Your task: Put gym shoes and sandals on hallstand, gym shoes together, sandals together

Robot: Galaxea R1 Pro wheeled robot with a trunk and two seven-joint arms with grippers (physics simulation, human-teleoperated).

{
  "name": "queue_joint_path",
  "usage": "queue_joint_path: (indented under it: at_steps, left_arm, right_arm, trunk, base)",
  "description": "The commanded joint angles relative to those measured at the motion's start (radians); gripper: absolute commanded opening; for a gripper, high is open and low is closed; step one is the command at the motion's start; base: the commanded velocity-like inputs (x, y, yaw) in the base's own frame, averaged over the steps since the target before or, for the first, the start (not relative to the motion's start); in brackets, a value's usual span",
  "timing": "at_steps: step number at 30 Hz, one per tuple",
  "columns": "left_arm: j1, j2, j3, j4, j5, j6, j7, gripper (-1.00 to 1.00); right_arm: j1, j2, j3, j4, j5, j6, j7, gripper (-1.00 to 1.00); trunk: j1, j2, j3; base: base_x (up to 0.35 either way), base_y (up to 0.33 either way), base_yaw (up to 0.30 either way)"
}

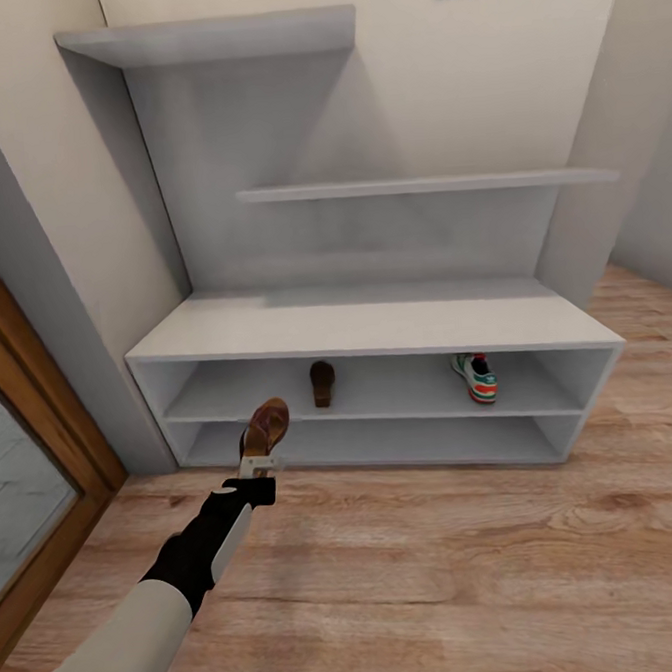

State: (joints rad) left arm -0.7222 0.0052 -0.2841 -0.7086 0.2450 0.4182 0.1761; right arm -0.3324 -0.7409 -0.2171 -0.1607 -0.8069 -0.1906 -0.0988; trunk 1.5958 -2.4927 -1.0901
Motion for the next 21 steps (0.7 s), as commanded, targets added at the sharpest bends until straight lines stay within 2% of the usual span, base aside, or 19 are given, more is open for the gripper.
queue_joint_path:
  at_steps: [1,21]
  left_arm:
    - [0.0,0.001,-0.004,-0.002,0.007,0.005,0.006,-1.0]
    - [0.0,0.001,-0.002,-0.002,0.006,0.004,0.006,-1.0]
  right_arm:
    - [0.0,0.0,0.004,0.0,-0.01,-0.003,-0.002,-1.0]
    - [0.0,-0.001,0.004,0.0,-0.01,-0.003,-0.002,-1.0]
  trunk:
    - [0.0,0.0,-0.001]
    - [0.0,0.0,-0.001]
  base:
    - [0.316,0.0,0.0]
    - [0.335,-0.006,0.0]
